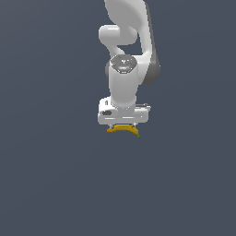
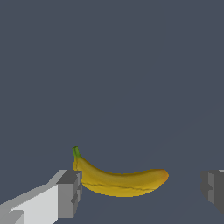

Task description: Pick up the object and move it to a goal position.

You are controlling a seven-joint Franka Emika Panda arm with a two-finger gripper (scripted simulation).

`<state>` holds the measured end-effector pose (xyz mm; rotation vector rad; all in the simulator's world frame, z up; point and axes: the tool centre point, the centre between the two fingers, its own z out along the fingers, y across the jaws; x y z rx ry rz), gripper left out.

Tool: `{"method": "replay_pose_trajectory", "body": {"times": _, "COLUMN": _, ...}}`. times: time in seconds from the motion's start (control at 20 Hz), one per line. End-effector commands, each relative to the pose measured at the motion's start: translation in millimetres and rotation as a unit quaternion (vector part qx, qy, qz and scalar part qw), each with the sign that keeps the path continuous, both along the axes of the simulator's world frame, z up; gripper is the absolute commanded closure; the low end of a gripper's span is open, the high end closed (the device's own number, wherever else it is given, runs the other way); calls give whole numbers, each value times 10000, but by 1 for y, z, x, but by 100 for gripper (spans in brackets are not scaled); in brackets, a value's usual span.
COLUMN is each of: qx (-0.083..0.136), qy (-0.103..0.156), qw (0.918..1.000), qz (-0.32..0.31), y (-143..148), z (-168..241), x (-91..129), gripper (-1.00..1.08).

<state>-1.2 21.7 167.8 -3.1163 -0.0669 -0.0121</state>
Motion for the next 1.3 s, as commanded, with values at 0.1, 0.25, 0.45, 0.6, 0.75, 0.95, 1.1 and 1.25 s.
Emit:
{"method": "replay_pose_trajectory", "body": {"times": 0.1, "qx": 7, "qy": 7, "qw": 10000, "qz": 9, "y": 0, "z": 0, "x": 0, "gripper": -92}}
{"method": "replay_pose_trajectory", "body": {"times": 0.25, "qx": 48, "qy": 44, "qw": 10000, "qz": 54, "y": 2, "z": -3, "x": -3, "gripper": -92}}
{"method": "replay_pose_trajectory", "body": {"times": 0.45, "qx": 109, "qy": 97, "qw": 9998, "qz": 97, "y": 4, "z": -5, "x": -6, "gripper": -92}}
{"method": "replay_pose_trajectory", "body": {"times": 0.6, "qx": 118, "qy": 104, "qw": 9998, "qz": 91, "y": 4, "z": -5, "x": -6, "gripper": -92}}
{"method": "replay_pose_trajectory", "body": {"times": 0.75, "qx": 107, "qy": 97, "qw": 9998, "qz": 127, "y": 4, "z": -6, "x": -6, "gripper": -92}}
{"method": "replay_pose_trajectory", "body": {"times": 0.95, "qx": 96, "qy": 94, "qw": 9995, "qz": 277, "y": 4, "z": -8, "x": -8, "gripper": -92}}
{"method": "replay_pose_trajectory", "body": {"times": 1.1, "qx": 80, "qy": 88, "qw": 9988, "qz": 468, "y": 3, "z": -12, "x": -10, "gripper": -92}}
{"method": "replay_pose_trajectory", "body": {"times": 1.25, "qx": 60, "qy": 81, "qw": 9973, "qz": 722, "y": 3, "z": -16, "x": -12, "gripper": -92}}
